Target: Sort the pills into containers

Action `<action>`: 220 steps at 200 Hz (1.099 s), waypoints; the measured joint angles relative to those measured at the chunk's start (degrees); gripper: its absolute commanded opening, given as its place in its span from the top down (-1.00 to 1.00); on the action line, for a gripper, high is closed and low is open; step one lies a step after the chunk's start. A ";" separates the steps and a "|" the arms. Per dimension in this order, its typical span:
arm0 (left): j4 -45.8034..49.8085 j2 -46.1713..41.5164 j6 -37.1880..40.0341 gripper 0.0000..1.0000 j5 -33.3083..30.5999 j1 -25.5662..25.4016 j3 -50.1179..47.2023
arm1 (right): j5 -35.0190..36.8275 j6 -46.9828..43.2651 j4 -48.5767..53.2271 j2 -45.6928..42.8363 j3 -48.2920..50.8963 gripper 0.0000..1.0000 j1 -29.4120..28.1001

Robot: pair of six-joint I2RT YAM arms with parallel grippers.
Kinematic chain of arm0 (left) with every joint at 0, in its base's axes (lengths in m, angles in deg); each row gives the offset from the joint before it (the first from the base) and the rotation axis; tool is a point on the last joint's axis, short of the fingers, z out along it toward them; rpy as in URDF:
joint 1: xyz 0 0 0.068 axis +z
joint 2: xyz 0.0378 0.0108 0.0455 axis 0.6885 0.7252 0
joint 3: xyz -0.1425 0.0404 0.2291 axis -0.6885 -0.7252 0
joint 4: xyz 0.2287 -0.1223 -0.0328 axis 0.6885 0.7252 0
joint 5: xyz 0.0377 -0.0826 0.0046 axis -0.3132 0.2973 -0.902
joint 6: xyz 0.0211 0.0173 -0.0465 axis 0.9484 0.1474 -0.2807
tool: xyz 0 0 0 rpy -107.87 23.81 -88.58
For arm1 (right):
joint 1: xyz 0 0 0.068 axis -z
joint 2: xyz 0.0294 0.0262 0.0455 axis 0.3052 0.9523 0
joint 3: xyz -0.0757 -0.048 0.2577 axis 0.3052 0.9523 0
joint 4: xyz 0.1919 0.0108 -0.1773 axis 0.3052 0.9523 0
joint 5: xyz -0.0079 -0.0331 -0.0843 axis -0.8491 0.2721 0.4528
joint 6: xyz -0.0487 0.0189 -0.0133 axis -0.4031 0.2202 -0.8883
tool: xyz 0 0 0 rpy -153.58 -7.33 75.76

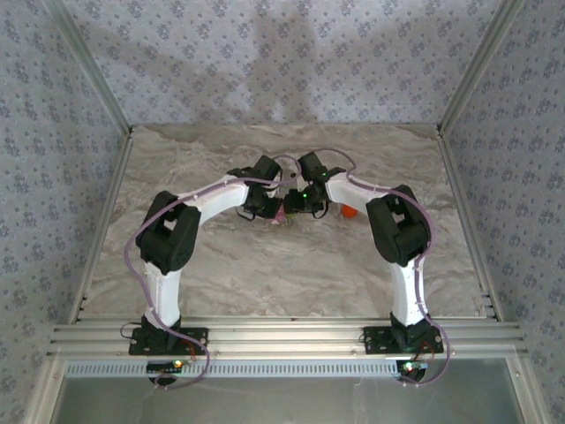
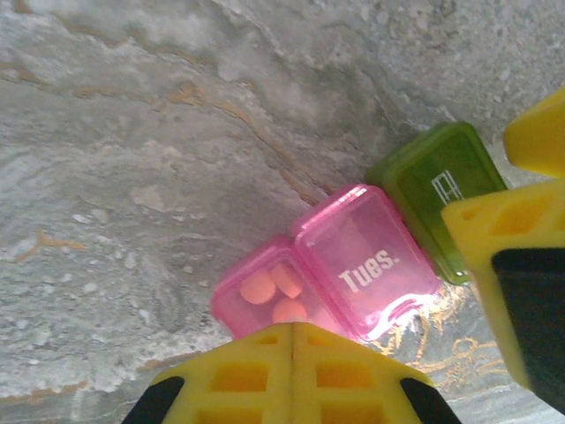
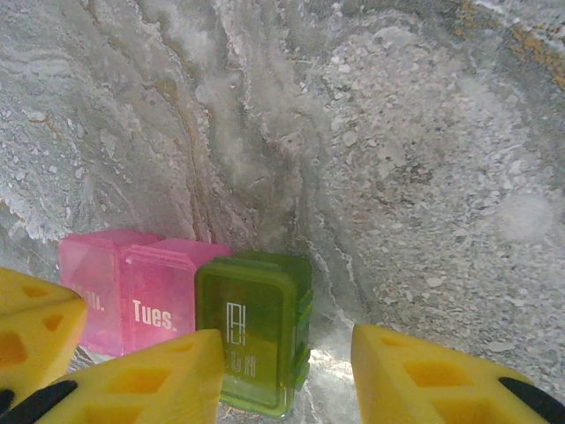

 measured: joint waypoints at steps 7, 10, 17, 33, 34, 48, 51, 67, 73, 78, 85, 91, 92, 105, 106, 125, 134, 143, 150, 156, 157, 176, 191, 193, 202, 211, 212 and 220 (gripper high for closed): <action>-0.11 -0.39 0.09 0.76 -0.20 0.37 0.17 | 0.00 0.00 0.52 0.13 -0.44 0.09 0.11; -0.11 -0.57 -0.11 0.74 -0.20 0.57 0.28 | 0.04 0.00 0.79 0.15 -0.63 0.09 0.15; -0.17 -1.20 -0.13 0.66 -0.26 0.98 0.52 | 0.09 -0.02 1.51 0.31 -1.14 0.07 0.26; -0.74 -3.91 -0.50 0.48 -0.61 2.14 1.20 | 0.20 -0.09 2.99 0.57 -2.36 0.05 0.63; -0.81 -4.31 -0.28 0.46 -0.63 2.23 1.27 | 0.20 -0.11 3.10 0.57 -2.49 0.05 0.70; -2.01 -8.09 -0.37 0.25 -1.62 3.15 1.70 | 0.20 -0.33 4.44 0.61 -4.02 0.01 1.25; -2.43 -8.98 -0.79 0.19 -1.92 3.34 1.70 | 0.20 -0.42 4.74 0.61 -4.48 0.00 1.40; -4.48 -14.38 -0.90 -0.10 -3.67 4.26 1.77 | 0.22 -0.61 5.73 0.52 -7.10 -0.05 2.16; -5.46 -16.70 -0.98 -0.20 -4.57 4.50 1.66 | 0.22 -0.68 5.95 0.33 -7.87 -0.08 2.45; -6.51 -18.49 -0.92 -0.28 -5.33 4.79 1.38 | 0.24 -0.70 6.05 0.04 -8.46 -0.10 2.69; -7.80 -20.96 -0.90 -0.43 -6.36 5.11 0.76 | 0.24 -0.85 6.36 -0.55 -9.11 -0.14 3.04; -8.96 -23.28 -0.68 -0.51 -7.39 5.44 -0.07 | 0.28 -0.87 6.67 -1.31 -9.53 -0.17 3.34; -9.09 -23.52 -0.87 -0.53 -7.54 5.49 -0.17 | 0.26 -0.90 6.71 -1.40 -9.55 -0.18 3.37; -10.97 -28.04 -0.50 -0.78 -9.90 6.16 -2.38 | 0.46 -0.90 7.50 -3.98 -9.88 -0.28 4.26; -11.02 -28.26 -0.57 -0.81 -10.03 6.21 -2.51 | 0.46 -0.96 7.54 -4.31 -9.88 -0.29 4.35; -13.57 -33.55 -0.22 -0.99 -14.10 7.56 -6.88 | 0.68 -1.07 8.48 -9.49 -9.92 -0.50 6.47; -14.58 -35.47 -0.31 -1.00 -15.78 8.28 -9.27 | 0.76 -1.01 8.70 -12.13 -9.92 -0.59 7.85; -15.91 -37.68 -0.26 -1.00 -17.70 9.18 -12.13 | 0.98 -0.72 8.74 -15.19 -9.92 -0.66 9.84; -16.94 -39.32 -0.24 -0.99 -19.04 9.92 -14.45 | 1.25 -0.68 8.68 -17.44 -9.86 -0.71 11.50; -17.68 -40.54 -0.22 -1.00 -20.04 10.51 -16.20 | 1.38 -0.55 8.50 -19.37 -9.60 -0.78 12.94; -17.81 -40.70 -0.22 -1.00 -20.15 10.60 -16.44 | 1.42 -0.57 8.46 -19.63 -9.53 -0.79 13.16; -21.88 -44.72 0.22 -1.00 -22.88 12.74 -22.34 | 2.47 -0.28 6.93 -25.97 -6.62 -0.95 18.08; -25.81 -47.58 1.03 -1.00 -24.94 14.43 -26.75 | 4.37 0.28 5.44 -30.99 -2.69 -1.00 22.43; -26.49 -47.93 1.25 -1.00 -25.24 14.67 -27.41 | 4.70 0.22 5.14 -31.65 -2.05 -1.00 23.04; -28.96 -49.18 2.12 -1.00 -26.62 15.56 -29.75 | 6.16 0.28 4.24 -34.10 0.59 -1.00 25.09; -30.93 -49.96 3.13 -1.00 -28.13 16.35 -31.69 | 8.41 0.31 3.04 -36.44 3.56 -1.00 26.99; -31.26 -50.01 3.26 -1.00 -28.37 16.50 -31.98 | 8.79 0.31 2.78 -36.85 4.09 -1.00 27.32; -33.00 -50.31 4.22 -1.00 -29.42 17.31 -33.48 | 10.80 0.31 1.38 -38.80 7.17 -1.00 28.74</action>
